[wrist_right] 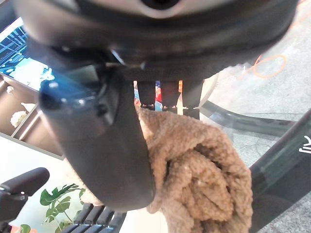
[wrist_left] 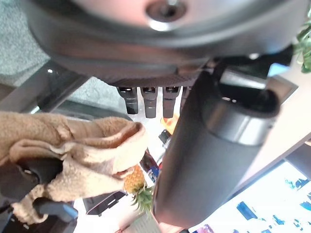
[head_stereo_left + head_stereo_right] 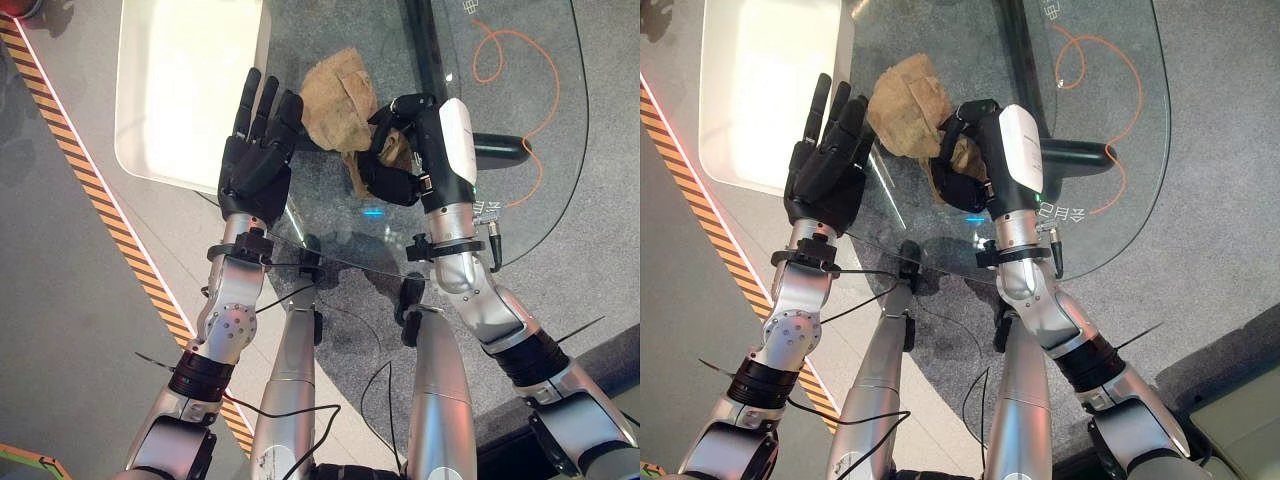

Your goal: Wipe the table with a cloth and put it in the basket.

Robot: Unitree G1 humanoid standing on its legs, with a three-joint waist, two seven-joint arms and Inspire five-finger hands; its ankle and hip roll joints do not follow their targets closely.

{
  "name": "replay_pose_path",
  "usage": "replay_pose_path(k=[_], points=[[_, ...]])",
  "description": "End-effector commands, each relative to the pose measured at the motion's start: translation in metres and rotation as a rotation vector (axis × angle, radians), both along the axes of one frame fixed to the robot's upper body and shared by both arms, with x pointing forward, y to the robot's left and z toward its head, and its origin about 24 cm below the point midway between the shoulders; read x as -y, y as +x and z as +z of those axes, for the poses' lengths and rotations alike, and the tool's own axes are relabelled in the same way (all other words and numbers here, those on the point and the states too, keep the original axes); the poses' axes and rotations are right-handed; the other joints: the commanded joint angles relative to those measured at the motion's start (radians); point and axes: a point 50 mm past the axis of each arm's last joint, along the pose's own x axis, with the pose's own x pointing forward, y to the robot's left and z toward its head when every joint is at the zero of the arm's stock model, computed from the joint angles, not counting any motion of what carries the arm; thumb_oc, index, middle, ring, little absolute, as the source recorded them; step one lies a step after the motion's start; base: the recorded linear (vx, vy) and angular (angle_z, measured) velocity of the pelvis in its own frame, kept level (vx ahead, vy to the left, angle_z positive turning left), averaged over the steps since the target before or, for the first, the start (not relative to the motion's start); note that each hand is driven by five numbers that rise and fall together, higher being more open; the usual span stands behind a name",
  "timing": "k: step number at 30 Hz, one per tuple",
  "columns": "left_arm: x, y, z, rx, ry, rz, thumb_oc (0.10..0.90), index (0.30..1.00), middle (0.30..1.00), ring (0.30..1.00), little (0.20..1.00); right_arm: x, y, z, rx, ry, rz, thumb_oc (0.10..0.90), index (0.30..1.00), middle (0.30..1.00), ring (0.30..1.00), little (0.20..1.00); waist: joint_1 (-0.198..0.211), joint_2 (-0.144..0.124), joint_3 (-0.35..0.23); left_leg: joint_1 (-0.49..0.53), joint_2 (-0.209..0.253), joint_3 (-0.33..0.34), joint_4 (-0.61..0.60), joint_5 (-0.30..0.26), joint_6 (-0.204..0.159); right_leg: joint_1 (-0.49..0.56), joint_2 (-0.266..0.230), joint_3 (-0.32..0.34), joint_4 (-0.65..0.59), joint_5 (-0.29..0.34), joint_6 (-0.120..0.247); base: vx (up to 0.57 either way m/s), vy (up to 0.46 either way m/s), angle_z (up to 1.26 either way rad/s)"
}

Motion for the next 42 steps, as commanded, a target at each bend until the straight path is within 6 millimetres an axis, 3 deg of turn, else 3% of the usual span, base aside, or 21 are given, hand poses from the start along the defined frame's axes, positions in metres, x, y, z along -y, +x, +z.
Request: replay_pose_path(k=[1,42], points=[[-0.002,-0.011,0.049,0.218,-0.037,0.026,0.8,0.9,0.9,0.9,0.9,-0.04,-0.051,0.082,0.451,0.057,0.265,0.1,0.3,0.3,0.3,0.2,-0.02,-0.009,-0.025,0.037,-0.123,0.108,0.134,-0.184,0.135,0.06,0.064,-0.06,-0.257,0.168,0.011,0.0,0.0,0.0],[0.023,-0.014,0.056,0.306,0.1,-0.133,0.8,0.9,0.9,0.9,0.9,-0.058,-0.055,0.078,0.396,-0.011,0.359,0.1,0.3,0.3,0.3,0.2,-0.024,-0.004,-0.025,0.025,-0.123,0.113,0.141,-0.186,0.138,0.041,0.066,-0.056,-0.248,0.172,0.012,0.0,0.0,0.0]])
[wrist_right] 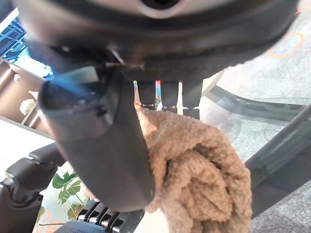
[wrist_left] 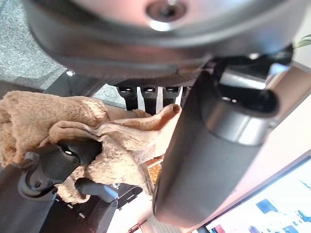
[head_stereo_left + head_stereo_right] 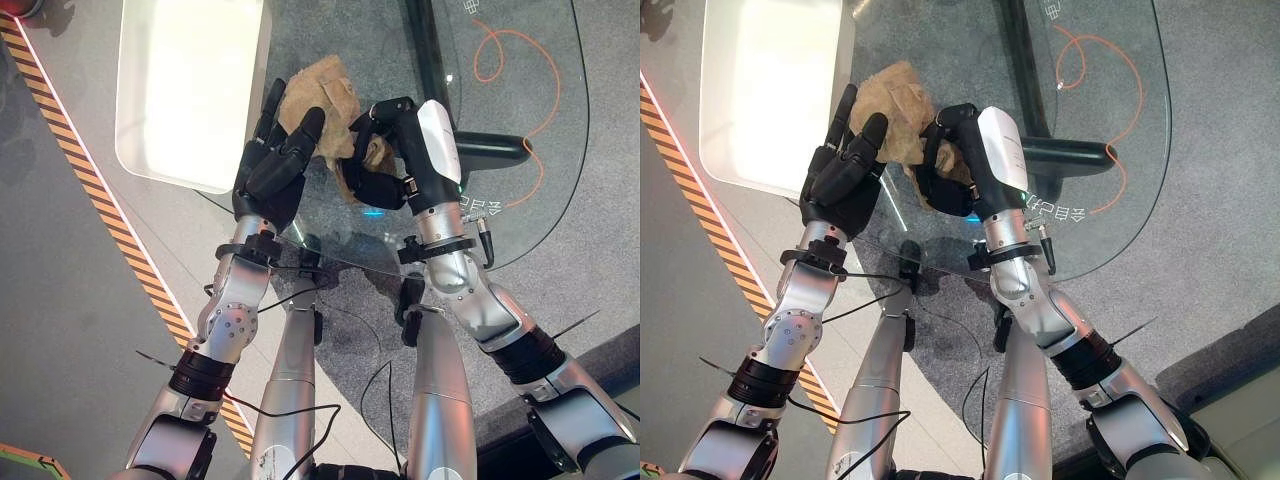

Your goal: Wipe the table with a cloth and put it in the basket.

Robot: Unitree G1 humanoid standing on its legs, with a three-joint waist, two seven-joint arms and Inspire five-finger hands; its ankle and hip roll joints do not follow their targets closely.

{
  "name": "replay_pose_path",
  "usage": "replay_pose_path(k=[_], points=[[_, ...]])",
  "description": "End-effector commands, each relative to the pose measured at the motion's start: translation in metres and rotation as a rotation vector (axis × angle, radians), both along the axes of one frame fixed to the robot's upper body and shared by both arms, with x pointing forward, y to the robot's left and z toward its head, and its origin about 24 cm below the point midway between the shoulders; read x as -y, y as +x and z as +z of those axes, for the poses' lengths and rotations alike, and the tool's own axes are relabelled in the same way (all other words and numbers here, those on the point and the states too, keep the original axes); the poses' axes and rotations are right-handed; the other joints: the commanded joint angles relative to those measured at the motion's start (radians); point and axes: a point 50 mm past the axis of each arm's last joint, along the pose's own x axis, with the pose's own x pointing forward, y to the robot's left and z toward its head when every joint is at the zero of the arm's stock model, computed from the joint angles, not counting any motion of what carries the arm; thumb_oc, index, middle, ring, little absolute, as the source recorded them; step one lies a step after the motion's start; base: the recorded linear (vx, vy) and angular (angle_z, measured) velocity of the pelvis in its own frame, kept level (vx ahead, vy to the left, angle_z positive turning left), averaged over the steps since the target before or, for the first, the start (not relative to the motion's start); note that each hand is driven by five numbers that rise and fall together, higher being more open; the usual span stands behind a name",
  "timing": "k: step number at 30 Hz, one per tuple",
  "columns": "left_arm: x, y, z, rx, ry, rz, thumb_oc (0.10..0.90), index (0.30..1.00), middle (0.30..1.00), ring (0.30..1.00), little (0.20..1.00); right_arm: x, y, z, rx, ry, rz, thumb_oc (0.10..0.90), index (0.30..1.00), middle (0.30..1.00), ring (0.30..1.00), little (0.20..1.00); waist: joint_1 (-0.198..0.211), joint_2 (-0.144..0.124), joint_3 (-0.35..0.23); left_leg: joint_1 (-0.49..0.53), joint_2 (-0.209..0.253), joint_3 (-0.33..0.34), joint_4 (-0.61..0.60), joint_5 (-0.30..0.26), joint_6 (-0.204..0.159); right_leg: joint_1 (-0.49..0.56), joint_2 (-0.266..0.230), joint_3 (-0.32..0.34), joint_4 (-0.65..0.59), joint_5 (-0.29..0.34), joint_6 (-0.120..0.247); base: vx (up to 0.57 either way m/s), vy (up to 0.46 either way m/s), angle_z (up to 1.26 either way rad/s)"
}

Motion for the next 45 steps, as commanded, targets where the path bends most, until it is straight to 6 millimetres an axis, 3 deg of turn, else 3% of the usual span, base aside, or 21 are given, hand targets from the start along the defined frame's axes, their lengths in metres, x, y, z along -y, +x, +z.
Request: replay_pose_path(k=[1,2,4,5,45], points=[[0.0119,-0.0151,0.0577,0.321,0.02,-0.063,0.8,0.9,0.9,0.9,0.9,-0.0456,-0.0546,0.0789,0.414,0.064,0.306,0.1,0.3,0.3,0.3,0.2,-0.022,-0.004,-0.025,0.027,-0.122,0.113,0.142,-0.185,0.138,0.044,0.066,-0.056,-0.248,0.173,0.012,0.0,0.0,0.0],[0.0117,-0.0149,0.0582,0.328,0.024,-0.058,0.8,0.9,0.9,0.9,0.9,-0.0457,-0.0549,0.0799,0.414,0.062,0.308,0.1,0.3,0.3,0.3,0.2,-0.023,-0.005,-0.025,0.027,-0.123,0.113,0.143,-0.185,0.138,0.043,0.066,-0.056,-0.247,0.173,0.012,0.0,0.0,0.0],[0.0109,-0.015,0.0586,0.336,0.023,-0.055,0.295,0.467,0.467,0.467,0.395,-0.0454,-0.0546,0.0799,0.413,0.061,0.309,0.1,0.3,0.3,0.3,0.2,-0.022,-0.004,-0.025,0.026,-0.123,0.112,0.144,-0.186,0.138,0.042,0.066,-0.055,-0.247,0.173,0.012,0.0,0.0,0.0],[0.0112,-0.0151,0.0586,0.34,0.026,-0.06,0.1,0.3,0.3,0.3,0.2,-0.0456,-0.0544,0.0797,0.413,0.06,0.31,0.1,0.3,0.3,0.3,0.2,-0.022,-0.004,-0.025,0.025,-0.123,0.112,0.145,-0.186,0.138,0.041,0.066,-0.055,-0.246,0.172,0.012,0.0,0.0,0.0],[0.0151,-0.0132,0.0594,0.343,0.058,-0.072,0.1,0.3,0.3,0.3,0.2,-0.0491,-0.0545,0.0815,0.419,0.054,0.32,0.1,0.3,0.3,0.3,0.2,-0.026,-0.006,-0.025,0.032,-0.125,0.112,0.137,-0.184,0.137,0.047,0.073,-0.049,-0.258,0.177,0.013,0.0,0.0,0.0]])
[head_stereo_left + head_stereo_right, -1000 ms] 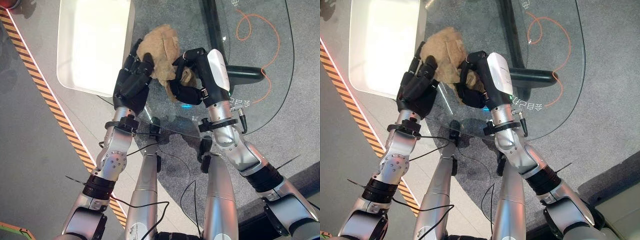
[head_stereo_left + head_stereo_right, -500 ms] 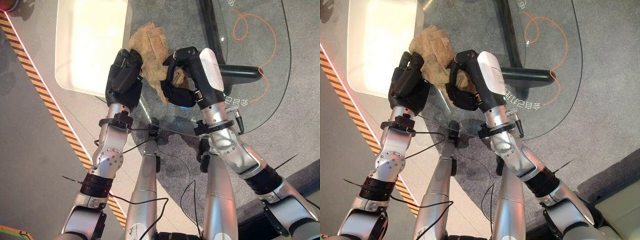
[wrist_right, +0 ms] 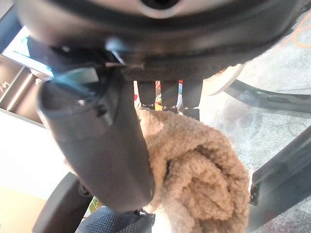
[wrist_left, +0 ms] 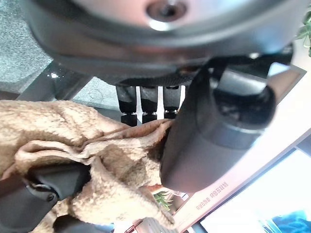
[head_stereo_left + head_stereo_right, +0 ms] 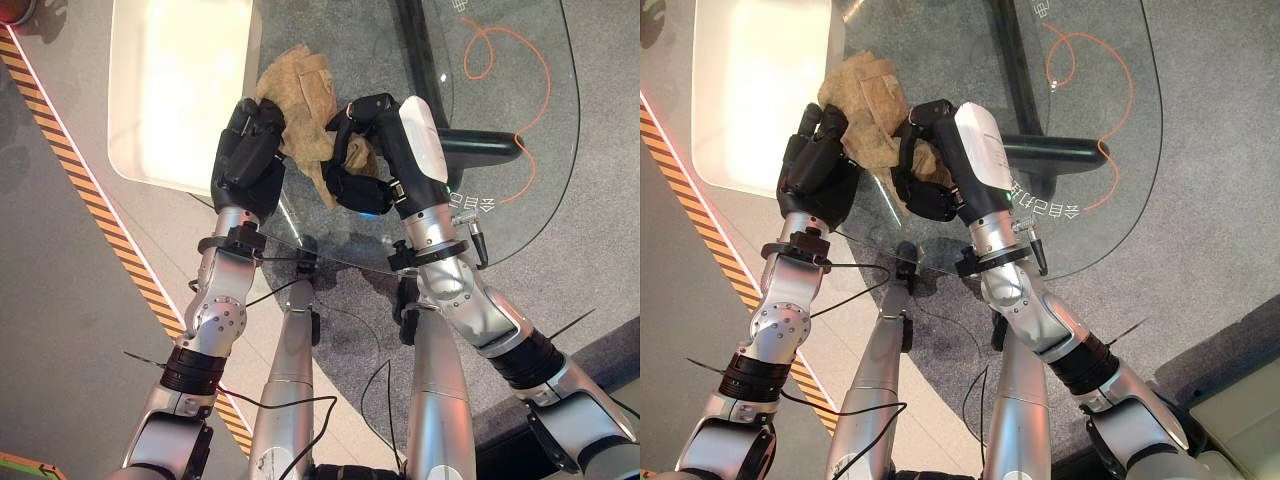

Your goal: Wipe the table with a cloth and put it in the basket.

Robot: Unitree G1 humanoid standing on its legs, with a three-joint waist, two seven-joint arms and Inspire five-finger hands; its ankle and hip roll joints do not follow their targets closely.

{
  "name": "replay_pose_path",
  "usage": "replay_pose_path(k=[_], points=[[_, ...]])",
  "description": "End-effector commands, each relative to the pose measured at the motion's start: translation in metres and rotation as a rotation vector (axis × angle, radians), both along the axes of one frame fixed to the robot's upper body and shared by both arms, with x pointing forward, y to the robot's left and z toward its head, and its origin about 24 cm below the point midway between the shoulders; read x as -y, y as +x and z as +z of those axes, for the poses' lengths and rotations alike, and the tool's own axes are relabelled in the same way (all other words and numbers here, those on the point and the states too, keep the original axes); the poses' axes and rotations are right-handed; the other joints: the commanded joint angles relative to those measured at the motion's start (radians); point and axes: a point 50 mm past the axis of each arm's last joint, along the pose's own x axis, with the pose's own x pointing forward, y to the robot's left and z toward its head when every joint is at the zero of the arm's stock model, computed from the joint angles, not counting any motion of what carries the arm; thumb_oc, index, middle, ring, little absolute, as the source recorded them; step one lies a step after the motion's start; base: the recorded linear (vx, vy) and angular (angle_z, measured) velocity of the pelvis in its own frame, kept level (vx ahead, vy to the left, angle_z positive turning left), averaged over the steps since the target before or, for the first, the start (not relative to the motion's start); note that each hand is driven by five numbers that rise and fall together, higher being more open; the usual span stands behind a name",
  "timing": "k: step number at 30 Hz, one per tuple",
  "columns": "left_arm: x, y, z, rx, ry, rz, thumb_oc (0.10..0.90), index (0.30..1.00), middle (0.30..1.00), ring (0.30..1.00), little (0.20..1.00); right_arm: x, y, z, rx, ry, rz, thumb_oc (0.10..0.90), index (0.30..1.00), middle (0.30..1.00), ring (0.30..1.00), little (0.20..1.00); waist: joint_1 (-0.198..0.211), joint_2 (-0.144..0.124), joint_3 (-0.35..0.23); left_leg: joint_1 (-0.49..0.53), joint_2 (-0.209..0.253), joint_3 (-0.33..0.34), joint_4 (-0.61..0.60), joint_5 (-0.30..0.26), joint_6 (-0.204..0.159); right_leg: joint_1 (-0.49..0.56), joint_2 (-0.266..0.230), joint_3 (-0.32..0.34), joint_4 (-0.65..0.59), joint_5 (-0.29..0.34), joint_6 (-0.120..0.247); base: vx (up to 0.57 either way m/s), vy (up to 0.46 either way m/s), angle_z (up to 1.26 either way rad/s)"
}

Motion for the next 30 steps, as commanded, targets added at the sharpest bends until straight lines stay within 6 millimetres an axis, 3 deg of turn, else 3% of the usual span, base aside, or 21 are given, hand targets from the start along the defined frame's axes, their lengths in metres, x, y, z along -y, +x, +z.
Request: replay_pose_path(k=[1,2,3,4,30], points=[[0.0325,-0.0153,0.0489,0.285,0.072,-0.126,0.1,0.3,0.3,0.3,0.2,-0.0329,-0.0398,0.0742,0.375,0.078,0.229,0.1,0.3,0.3,0.3,0.2,-0.004,-0.005,-0.025,0.034,-0.125,0.113,0.131,-0.183,0.138,0.049,0.073,-0.049,-0.264,0.178,0.013,0.0,0.0,0.0],[0.0324,-0.0152,0.0488,0.28,0.071,-0.124,0.163,0.354,0.354,0.354,0.263,-0.0327,-0.0399,0.0742,0.375,0.078,0.229,0.1,0.3,0.3,0.3,0.2,-0.004,-0.005,-0.025,0.034,-0.125,0.113,0.131,-0.183,0.138,0.049,0.073,-0.049,-0.264,0.178,0.013,0.0,0.0,0.0],[0.0324,-0.0151,0.0486,0.276,0.074,-0.122,0.589,0.719,0.719,0.719,0.689,-0.0325,-0.04,0.0741,0.375,0.079,0.23,0.1,0.3,0.3,0.3,0.2,-0.004,-0.005,-0.025,0.034,-0.125,0.113,0.131,-0.183,0.138,0.049,0.073,-0.049,-0.264,0.178,0.013,0.0,0.0,0.0],[0.032,-0.0148,0.0474,0.273,0.08,-0.116,0.8,0.9,0.9,0.9,0.9,-0.0332,-0.04,0.0739,0.375,0.078,0.229,0.1,0.3,0.3,0.3,0.2,-0.003,-0.005,-0.025,0.035,-0.125,0.113,0.131,-0.183,0.138,0.05,0.073,-0.05,-0.263,0.178,0.014,0.0,0.0,0.0],[0.0359,-0.0157,0.0531,0.293,0.077,-0.129,0.8,0.9,0.9,0.9,0.9,-0.0339,-0.0404,0.0758,0.383,0.082,0.234,0.1,0.3,0.3,0.3,0.2,-0.005,-0.008,-0.025,0.036,-0.124,0.114,0.12,-0.176,0.136,0.053,0.075,-0.051,-0.275,0.182,0.016,0.0,0.0,0.0]])
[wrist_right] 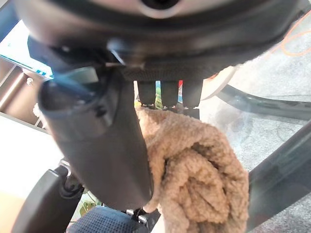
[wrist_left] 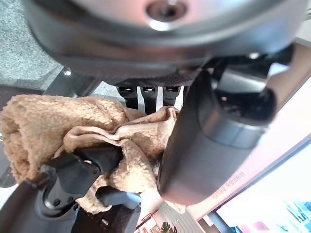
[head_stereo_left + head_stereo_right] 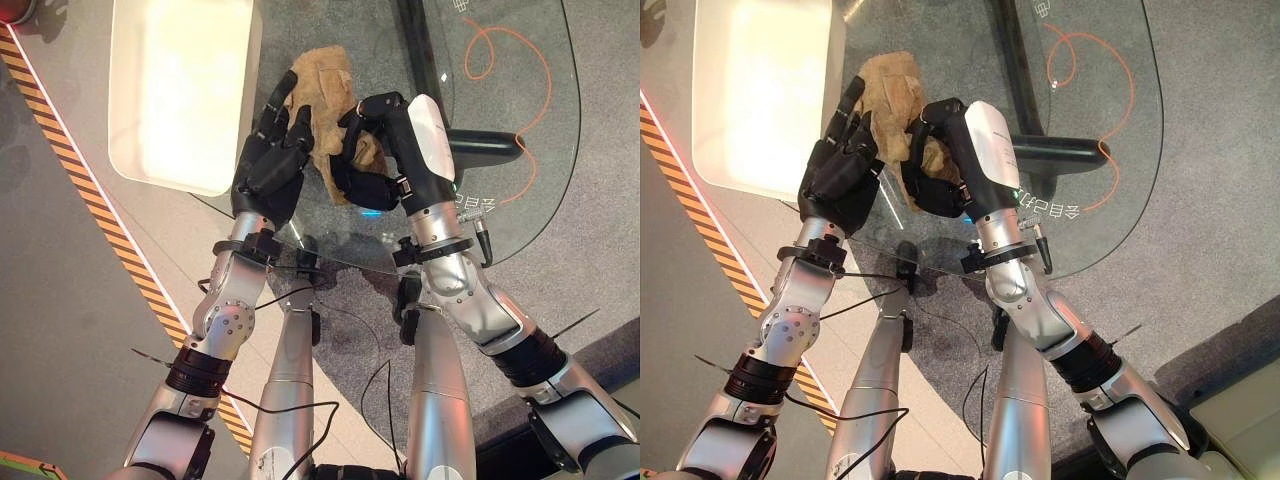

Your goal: Wipe the table with a cloth and put it in the basket.

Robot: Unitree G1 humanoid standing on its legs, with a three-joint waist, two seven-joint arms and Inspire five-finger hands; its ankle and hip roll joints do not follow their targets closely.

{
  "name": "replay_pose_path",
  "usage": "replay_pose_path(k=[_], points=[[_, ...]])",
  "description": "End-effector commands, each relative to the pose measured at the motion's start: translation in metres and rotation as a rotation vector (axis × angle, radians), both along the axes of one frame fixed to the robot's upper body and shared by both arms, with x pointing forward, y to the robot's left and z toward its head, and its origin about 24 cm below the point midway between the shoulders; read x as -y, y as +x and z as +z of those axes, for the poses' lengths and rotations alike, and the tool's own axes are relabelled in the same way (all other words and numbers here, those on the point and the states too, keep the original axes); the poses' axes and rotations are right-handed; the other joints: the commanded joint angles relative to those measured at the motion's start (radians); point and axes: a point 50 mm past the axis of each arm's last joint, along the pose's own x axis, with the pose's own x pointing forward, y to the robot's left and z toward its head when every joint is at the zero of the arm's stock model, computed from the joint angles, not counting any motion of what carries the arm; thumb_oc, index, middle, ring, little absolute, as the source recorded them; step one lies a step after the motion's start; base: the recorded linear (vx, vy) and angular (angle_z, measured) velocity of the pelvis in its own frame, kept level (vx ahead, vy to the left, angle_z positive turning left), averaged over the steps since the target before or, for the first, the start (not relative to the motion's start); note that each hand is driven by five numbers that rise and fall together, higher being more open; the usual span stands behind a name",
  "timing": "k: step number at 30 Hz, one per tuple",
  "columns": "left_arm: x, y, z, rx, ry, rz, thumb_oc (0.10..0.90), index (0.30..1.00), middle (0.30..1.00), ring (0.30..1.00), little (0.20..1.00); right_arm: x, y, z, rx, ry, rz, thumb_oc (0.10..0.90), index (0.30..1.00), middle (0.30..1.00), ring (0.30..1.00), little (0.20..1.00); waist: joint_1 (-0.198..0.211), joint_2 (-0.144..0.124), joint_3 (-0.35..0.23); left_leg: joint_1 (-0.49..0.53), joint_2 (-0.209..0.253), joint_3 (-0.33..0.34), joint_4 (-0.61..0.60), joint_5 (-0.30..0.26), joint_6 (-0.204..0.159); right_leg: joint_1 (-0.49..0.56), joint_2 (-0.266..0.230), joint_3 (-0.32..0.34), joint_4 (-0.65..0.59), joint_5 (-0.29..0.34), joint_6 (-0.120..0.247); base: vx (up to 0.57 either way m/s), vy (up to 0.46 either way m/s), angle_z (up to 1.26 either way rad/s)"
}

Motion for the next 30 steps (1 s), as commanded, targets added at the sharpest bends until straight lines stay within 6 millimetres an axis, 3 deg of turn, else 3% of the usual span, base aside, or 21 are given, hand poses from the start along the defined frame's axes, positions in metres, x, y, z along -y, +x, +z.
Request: replay_pose_path(k=[1,15,30], points=[[0.019,-0.014,0.058,0.285,-0.025,-0.069,0.8,0.9,0.9,0.9,0.9,-0.041,-0.045,0.076,0.397,0.073,0.274,0.1,0.3,0.3,0.3,0.2,-0.006,-0.007,-0.025,0.035,-0.125,0.114,0.12,-0.175,0.136,0.052,0.074,-0.051,-0.275,0.183,0.015,0.0,0.0,0.0],[0.002,-0.012,0.061,0.251,-0.153,0.114,0.8,0.9,0.9,0.9,0.9,-0.044,-0.045,0.08,0.406,0.081,0.268,0.1,0.3,0.3,0.3,0.2,0.003,-0.012,-0.025,0.035,-0.127,0.105,0.112,-0.17,0.133,0.055,0.076,-0.055,-0.276,0.178,0.015,0.0,0.0,0.0],[-0.001,-0.007,0.059,0.195,-0.155,0.2,0.8,0.9,0.9,0.9,0.9,-0.047,-0.045,0.083,0.413,0.088,0.264,0.1,0.3,0.3,0.3,0.2,0.007,-0.014,-0.025,0.03,-0.13,0.102,0.117,-0.171,0.129,0.054,0.075,-0.06,-0.275,0.174,0.015,0.0,0.0,0.0]])
